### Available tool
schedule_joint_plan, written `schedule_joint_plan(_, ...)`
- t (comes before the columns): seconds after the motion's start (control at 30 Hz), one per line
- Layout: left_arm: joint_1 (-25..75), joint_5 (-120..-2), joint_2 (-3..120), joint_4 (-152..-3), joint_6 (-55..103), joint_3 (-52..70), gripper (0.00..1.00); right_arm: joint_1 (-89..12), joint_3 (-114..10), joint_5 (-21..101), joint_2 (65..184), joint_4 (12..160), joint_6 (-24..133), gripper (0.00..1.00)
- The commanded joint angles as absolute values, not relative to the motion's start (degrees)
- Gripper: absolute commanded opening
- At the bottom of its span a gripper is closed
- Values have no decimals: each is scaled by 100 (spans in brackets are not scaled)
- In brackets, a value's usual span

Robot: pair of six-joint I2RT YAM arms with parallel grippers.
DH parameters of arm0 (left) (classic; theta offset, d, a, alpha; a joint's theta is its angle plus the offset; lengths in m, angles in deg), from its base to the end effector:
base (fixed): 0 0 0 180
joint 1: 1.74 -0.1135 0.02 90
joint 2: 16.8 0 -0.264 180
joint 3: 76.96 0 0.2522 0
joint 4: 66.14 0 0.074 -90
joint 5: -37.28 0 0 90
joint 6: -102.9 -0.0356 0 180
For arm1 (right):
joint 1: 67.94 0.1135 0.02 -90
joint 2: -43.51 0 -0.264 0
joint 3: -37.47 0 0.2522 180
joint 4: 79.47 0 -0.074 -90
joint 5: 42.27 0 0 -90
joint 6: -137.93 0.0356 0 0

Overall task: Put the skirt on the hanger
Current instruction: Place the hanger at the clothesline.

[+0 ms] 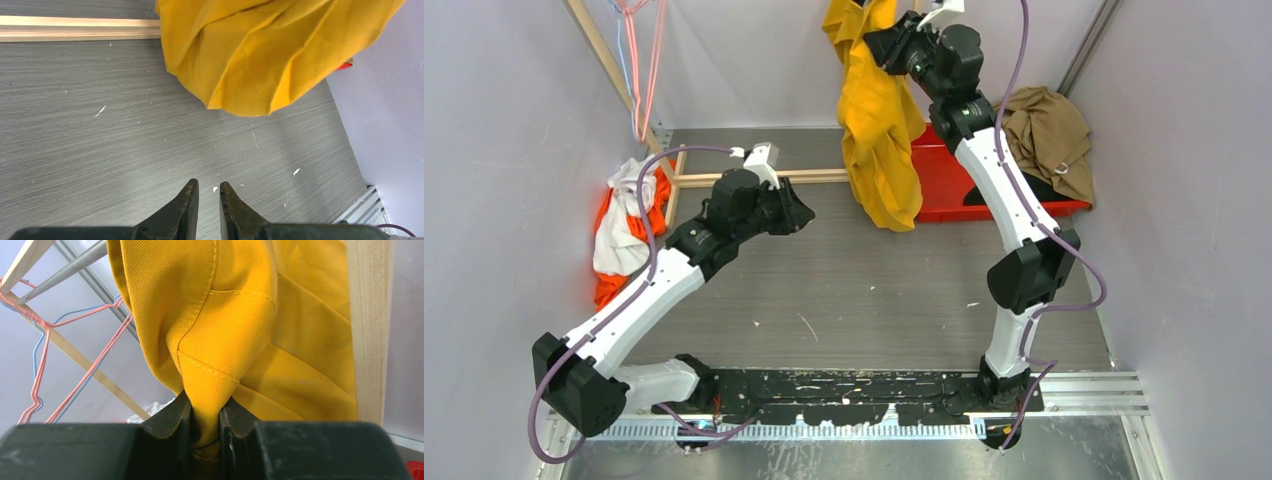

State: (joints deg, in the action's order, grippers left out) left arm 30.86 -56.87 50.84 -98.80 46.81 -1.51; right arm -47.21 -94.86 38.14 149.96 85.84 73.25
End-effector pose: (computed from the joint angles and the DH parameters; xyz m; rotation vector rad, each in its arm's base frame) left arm 0.2251 -0.1470 0.3459 0.0246 2.0985 -0.7987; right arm 0.3988 0.1573 0.4979 -0.0877 1.4204 0.7833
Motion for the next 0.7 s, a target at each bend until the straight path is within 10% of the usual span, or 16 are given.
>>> schedule_joint_plan(0.0,3062,-5743,5081,-9781,4559,144,23,-4895,-10290,3679,15044,9514,7644,1)
schedule_joint_plan(0.67,3061,-5877,5024,-9756,4644,117,21,-5227,-12109,2539,15965,7334,8543,1)
